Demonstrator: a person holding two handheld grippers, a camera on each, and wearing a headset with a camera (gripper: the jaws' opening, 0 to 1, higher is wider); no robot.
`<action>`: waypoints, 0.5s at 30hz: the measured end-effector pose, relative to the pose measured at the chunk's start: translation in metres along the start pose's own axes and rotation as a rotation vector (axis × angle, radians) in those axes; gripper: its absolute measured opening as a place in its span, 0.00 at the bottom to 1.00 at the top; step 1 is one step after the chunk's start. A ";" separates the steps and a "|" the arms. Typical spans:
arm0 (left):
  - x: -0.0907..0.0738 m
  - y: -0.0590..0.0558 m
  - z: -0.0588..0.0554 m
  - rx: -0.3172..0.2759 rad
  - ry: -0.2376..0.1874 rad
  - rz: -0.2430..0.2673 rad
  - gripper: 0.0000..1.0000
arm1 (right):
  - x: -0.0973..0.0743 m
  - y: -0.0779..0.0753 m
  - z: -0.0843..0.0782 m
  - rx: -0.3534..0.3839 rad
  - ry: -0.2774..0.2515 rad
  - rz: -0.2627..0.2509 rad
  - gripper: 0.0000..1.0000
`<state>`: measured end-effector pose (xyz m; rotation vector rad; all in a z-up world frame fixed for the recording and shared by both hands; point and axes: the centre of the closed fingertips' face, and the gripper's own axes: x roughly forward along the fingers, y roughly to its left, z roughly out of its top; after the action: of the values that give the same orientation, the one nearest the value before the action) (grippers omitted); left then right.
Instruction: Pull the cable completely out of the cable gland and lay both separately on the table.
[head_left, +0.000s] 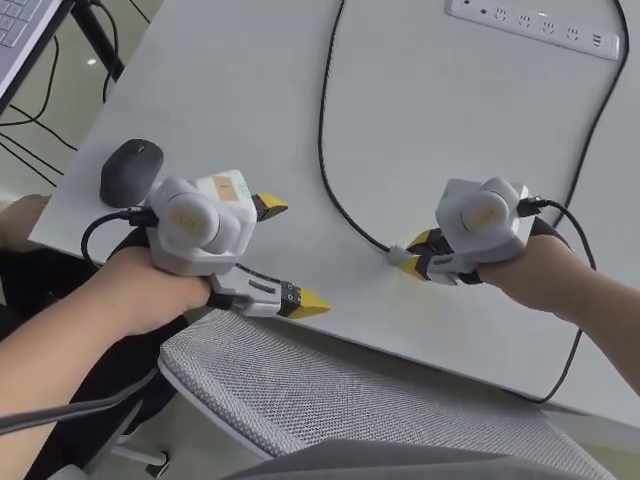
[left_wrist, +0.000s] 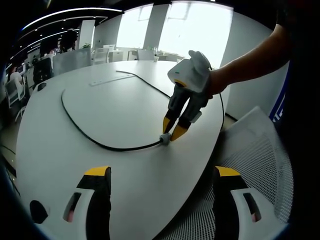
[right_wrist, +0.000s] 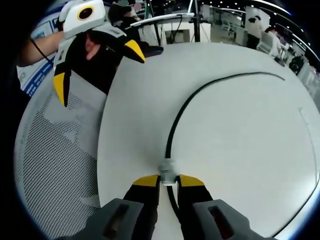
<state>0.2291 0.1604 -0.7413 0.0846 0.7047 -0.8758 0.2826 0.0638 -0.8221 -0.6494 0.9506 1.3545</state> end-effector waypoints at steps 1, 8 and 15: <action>0.001 -0.001 0.000 0.002 0.001 -0.004 0.84 | 0.000 0.000 0.000 0.005 0.000 -0.003 0.08; 0.001 -0.004 0.006 0.006 -0.008 -0.012 0.84 | -0.009 0.003 0.003 0.029 -0.005 0.006 0.08; 0.002 -0.005 0.015 0.017 -0.021 -0.021 0.83 | -0.021 0.010 0.012 0.057 -0.024 0.025 0.07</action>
<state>0.2343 0.1506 -0.7295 0.0830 0.6797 -0.9012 0.2756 0.0645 -0.7970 -0.5783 0.9770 1.3502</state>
